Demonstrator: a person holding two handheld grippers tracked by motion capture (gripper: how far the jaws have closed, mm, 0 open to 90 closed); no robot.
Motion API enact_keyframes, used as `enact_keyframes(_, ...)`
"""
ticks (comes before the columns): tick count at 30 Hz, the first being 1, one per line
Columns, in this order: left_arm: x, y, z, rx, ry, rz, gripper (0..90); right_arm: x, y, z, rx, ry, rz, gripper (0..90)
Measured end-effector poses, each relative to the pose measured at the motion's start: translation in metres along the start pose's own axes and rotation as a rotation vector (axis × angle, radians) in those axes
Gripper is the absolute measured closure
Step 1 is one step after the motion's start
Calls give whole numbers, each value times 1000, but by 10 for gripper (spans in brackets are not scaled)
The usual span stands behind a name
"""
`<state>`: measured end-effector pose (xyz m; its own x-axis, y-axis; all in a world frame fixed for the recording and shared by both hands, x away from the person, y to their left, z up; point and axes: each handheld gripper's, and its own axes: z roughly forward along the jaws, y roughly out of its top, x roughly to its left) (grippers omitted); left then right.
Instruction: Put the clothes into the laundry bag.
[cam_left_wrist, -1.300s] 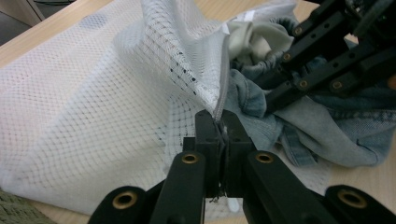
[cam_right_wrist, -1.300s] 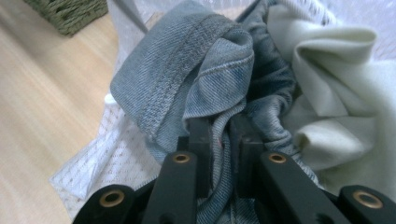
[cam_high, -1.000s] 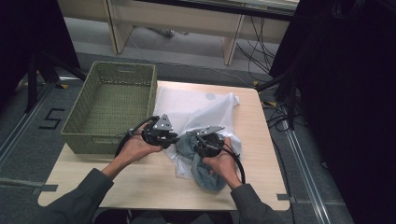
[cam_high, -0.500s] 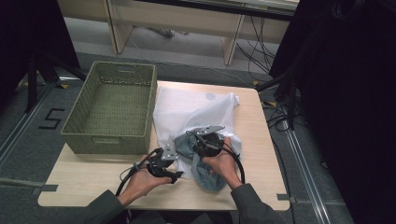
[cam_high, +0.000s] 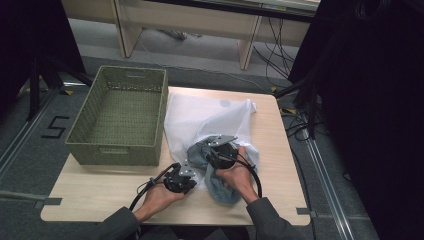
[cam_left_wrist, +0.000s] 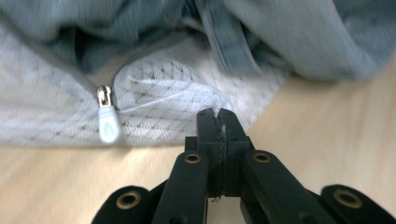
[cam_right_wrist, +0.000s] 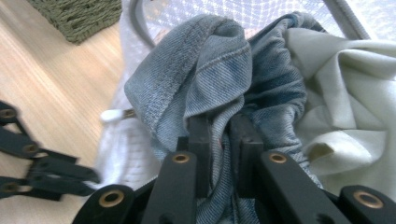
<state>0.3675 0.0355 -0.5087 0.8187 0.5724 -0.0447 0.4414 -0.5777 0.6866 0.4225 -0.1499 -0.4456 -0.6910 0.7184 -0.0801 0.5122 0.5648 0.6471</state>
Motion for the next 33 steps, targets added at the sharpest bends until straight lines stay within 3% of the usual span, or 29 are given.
enact_keyframes(3,-1,-8,-8,14,6,20,888,-3,1,0,-27,-21,11,820)
enact_keyframes(4,-1,-9,-11,24,-2,54,888,-4,3,0,-26,-21,8,821)
enact_keyframes(5,-3,-12,-14,30,-7,37,888,-4,5,2,-45,-35,19,822)
enact_keyframes(6,-4,-13,-17,35,-4,70,888,-5,8,2,-36,-39,9,823)
enact_keyframes(7,-6,-15,-19,42,-6,64,887,-6,12,5,-47,-65,2,824)
enact_keyframes(8,-5,-16,-20,47,1,88,887,-7,17,7,-46,-76,2,824)
enact_keyframes(12,-6,-20,-25,54,-4,93,887,-13,36,21,-74,-126,46,827)
enact_keyframes(15,-4,-22,-26,57,-9,83,886,-25,45,21,-112,-167,77,859)
enact_keyframes(16,-4,-22,-26,56,-11,85,886,-29,45,20,-115,-156,75,838)
enact_keyframes(18,-3,-22,-26,50,-11,72,883,-31,40,21,-92,-81,115,815)
enact_keyframes(19,-3,-22,-26,52,-16,85,882,-29,38,19,-92,-65,116,815)
enact_keyframes(22,-3,-22,-26,52,-16,75,880,-20,32,16,-86,-10,68,792)
enact_keyframes(23,-3,-22,-26,52,-16,84,880,-16,30,16,-101,-6,74,770)
enact_keyframes(25,-2,-21,-26,51,-17,83,879,-14,31,5,-86,31,69,707)
enact_keyframes(26,-3,-22,-26,52,-20,67,879,-10,30,3,-130,30,82,665)
enact_keyframes(27,-2,-22,-26,53,-20,75,879,-9,31,-7,-97,61,91,636)
enact_keyframes(32,-1,-22,-26,54,-22,76,879,4,18,-33,-134,107,42,508)
enact_keyframes(33,-2,-22,-26,50,-18,69,878,7,13,-38,-110,109,40,496)
